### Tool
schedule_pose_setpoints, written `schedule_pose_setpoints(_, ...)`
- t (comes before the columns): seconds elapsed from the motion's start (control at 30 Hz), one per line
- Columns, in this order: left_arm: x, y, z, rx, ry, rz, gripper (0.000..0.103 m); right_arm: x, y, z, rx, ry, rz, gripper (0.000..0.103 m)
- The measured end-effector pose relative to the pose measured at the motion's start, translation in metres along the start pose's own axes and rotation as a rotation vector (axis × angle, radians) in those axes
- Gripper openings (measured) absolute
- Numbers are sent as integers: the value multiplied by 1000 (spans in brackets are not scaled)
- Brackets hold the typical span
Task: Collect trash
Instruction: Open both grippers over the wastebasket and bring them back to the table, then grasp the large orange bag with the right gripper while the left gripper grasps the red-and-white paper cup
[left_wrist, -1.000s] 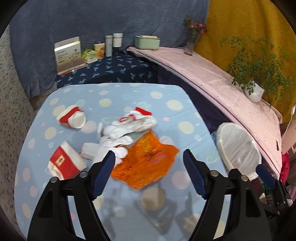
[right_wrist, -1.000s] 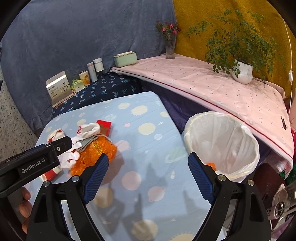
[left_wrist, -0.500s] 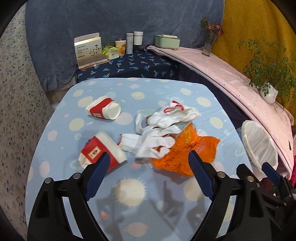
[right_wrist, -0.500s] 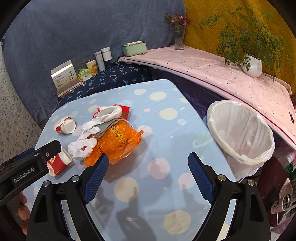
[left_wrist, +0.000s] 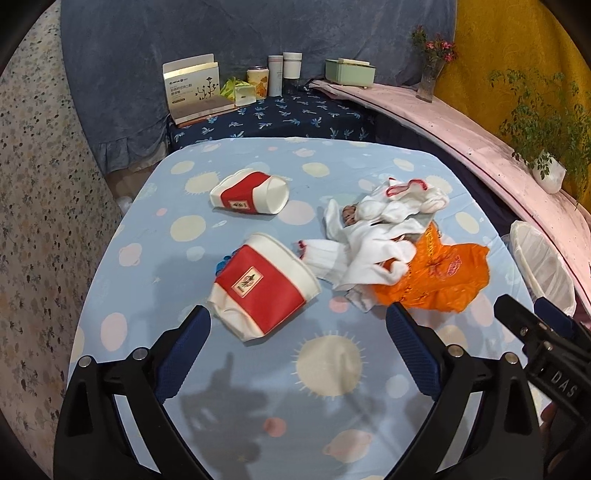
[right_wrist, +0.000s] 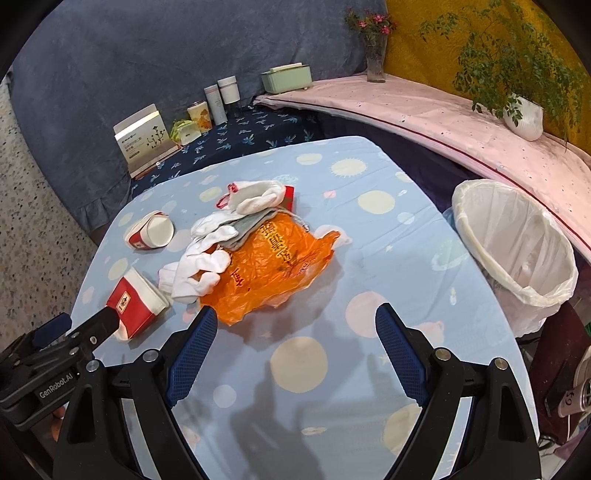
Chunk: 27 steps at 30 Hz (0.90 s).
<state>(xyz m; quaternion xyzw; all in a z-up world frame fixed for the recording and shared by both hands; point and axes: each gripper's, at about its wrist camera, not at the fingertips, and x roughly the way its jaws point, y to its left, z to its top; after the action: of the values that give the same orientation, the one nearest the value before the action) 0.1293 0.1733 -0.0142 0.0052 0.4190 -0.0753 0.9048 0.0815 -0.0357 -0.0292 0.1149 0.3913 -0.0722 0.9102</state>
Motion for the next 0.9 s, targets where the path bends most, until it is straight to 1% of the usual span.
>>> schedule_pose_setpoints(0.23,18,28,-6,-7,23,9,92,13,14,1,-10,18,4,84)
schedule_pose_setpoints(0.43,38,36,-7,22,40,1,92,28,22,3,-7,39,0,84)
schedule_pose_setpoints(0.77,82,38,1,114,75,-45,92,57,27,6,17,85,-3,82)
schedule_pose_setpoints(0.9,93,39,3,127,83,-81,92,69,26,7,41,109,9,78)
